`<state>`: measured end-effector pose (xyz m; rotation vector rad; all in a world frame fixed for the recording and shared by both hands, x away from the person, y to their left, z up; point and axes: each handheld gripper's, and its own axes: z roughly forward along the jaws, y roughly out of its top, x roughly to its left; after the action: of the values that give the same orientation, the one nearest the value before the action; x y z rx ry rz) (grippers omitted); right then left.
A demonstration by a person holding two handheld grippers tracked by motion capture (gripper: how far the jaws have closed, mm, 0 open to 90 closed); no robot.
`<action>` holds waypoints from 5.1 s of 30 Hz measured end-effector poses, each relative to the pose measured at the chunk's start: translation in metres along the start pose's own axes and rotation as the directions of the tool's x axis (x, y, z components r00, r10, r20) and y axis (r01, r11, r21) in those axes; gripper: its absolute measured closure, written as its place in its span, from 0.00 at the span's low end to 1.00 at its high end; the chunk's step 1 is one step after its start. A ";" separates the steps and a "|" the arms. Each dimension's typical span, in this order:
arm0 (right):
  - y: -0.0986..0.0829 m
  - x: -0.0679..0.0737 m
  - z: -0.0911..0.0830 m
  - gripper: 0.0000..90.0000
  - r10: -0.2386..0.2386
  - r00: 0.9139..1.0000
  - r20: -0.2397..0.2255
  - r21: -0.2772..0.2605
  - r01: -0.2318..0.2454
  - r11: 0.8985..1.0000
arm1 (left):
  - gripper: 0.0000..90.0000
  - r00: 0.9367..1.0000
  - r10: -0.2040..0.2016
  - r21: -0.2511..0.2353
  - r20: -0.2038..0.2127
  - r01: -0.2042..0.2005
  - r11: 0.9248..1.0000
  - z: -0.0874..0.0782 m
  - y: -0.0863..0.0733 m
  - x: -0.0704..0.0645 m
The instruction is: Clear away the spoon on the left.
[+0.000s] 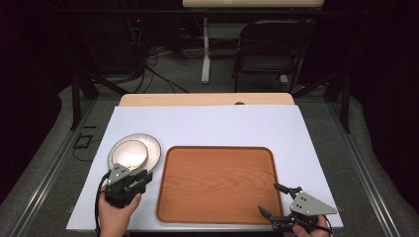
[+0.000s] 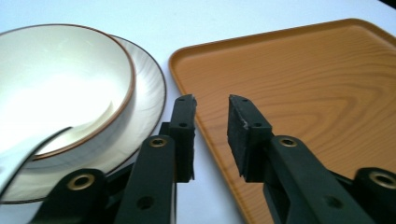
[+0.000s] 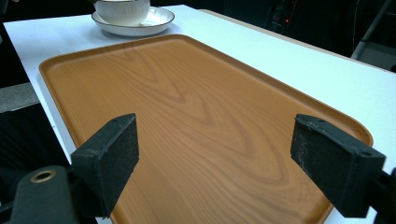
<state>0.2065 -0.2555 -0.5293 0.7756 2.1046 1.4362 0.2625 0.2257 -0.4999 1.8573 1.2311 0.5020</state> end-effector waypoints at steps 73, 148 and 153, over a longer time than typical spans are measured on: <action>0.000 0.000 0.000 0.16 -0.005 1.000 -0.002 0.002 0.005 1.000 | 1.00 0.936 -0.165 0.006 -0.311 0.175 0.985 0.006 0.020 0.112; 0.000 0.000 0.000 0.16 -0.004 1.000 -0.006 0.006 0.004 1.000 | 0.55 0.798 -0.582 -0.071 -0.155 0.579 0.812 0.032 0.017 0.133; 0.000 0.000 0.000 0.16 -0.004 1.000 -0.005 0.004 0.004 1.000 | 0.61 0.802 -0.576 -0.086 -0.161 0.570 0.817 0.035 0.015 0.131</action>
<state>0.2070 -0.2556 -0.5294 0.7698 2.1116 1.4336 0.3531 0.3255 -0.5220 1.3240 1.8087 0.3480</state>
